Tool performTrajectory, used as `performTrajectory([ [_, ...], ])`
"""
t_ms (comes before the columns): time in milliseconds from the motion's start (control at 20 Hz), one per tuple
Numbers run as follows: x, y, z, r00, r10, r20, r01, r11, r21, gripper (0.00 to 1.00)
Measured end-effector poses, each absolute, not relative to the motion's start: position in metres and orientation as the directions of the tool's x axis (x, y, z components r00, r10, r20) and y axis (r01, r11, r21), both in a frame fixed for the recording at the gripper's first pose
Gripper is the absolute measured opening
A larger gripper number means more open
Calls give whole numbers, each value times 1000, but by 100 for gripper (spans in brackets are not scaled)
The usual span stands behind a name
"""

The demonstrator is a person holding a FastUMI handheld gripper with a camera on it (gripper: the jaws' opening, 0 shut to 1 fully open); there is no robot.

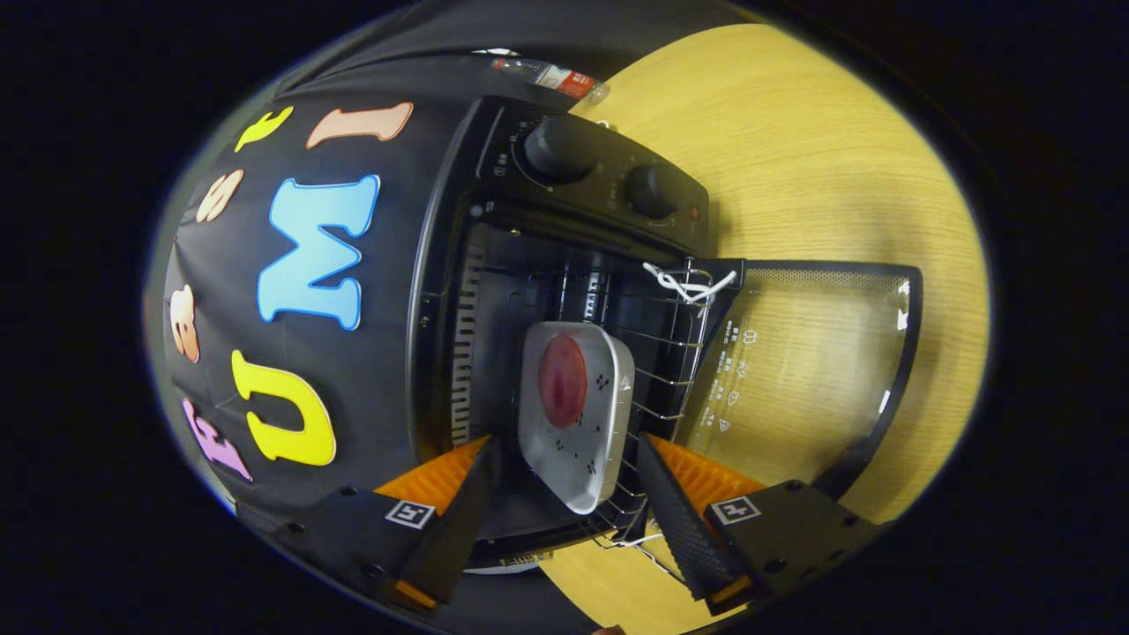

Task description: Open the toaster oven, put the food inside, and close the toaster oven door.

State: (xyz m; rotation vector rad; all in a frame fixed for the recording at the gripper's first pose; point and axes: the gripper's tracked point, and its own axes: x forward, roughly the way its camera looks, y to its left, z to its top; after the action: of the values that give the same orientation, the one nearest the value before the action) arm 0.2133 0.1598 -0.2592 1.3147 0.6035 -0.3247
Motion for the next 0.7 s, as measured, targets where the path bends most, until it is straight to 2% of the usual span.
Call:
performTrajectory([
  [50,208,161,-254,806,127,-578,532,272,802,98],
  [400,154,167,-241,771,221,-598,408,550,729,97],
  [700,95,173,-245,723,258,-641,184,823,538,97],
])
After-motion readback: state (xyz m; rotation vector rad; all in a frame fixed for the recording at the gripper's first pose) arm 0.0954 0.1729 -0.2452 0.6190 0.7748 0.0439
